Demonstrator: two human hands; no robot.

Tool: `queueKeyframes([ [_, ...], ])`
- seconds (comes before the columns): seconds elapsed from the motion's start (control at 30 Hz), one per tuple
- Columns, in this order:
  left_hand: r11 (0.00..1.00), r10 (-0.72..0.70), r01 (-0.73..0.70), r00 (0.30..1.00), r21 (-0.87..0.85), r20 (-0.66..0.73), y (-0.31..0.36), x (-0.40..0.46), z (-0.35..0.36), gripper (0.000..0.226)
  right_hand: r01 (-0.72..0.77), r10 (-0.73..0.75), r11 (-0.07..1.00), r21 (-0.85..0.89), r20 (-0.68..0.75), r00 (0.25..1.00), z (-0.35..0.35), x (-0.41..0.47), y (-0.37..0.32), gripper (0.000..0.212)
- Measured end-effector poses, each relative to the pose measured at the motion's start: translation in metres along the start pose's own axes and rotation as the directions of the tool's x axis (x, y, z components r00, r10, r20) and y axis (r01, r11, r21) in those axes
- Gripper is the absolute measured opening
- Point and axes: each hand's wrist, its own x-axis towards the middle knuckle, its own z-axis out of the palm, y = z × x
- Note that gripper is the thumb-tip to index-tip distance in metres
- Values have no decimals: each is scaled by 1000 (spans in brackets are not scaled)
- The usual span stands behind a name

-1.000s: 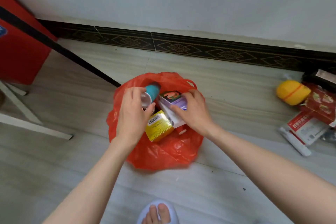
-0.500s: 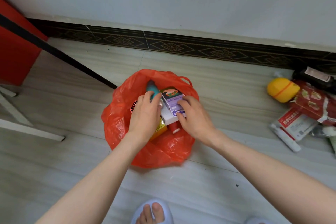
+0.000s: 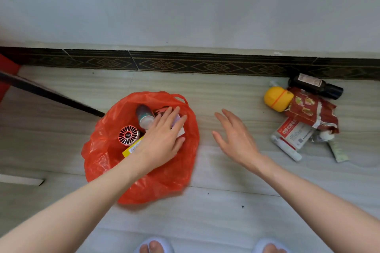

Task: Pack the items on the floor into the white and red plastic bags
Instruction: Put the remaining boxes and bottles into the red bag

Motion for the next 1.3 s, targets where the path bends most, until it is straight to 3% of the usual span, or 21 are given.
queueKeyframes([
  [0.1,995,97,-97,995,9,25,29,23,0,57,-176,181,983,56,-93,979,-18,-19,37,49],
  [0.23,986,166,-164,982,-38,84,85,38,26,55,-360,393,918,165,-270,879,-39,-52,97,37],
  [0.33,977,153,-128,979,-170,138,132,47,52,55,-462,499,866,190,-386,776,-52,-72,136,32],
  [0.4,963,117,-98,991,-252,62,159,57,70,52,-493,529,846,202,-423,735,-63,-76,155,35],
  [0.47,923,34,-17,999,-384,36,185,67,87,52,-494,515,852,170,-433,740,-72,-74,170,42],
  [0.57,874,-85,78,996,-479,8,219,81,105,59,-439,408,898,25,-419,811,-80,-62,189,49],
  [0.83,863,-158,156,987,-481,36,257,127,130,81,-339,271,898,-281,-255,928,-85,-33,212,53],
  [1.03,902,-184,170,983,-397,3,262,152,136,82,-359,299,877,-320,-223,928,-85,-20,219,45],
  [1.3,876,-36,-28,992,-482,-123,204,139,92,75,-369,209,890,-268,-479,852,-110,-12,204,22],
])
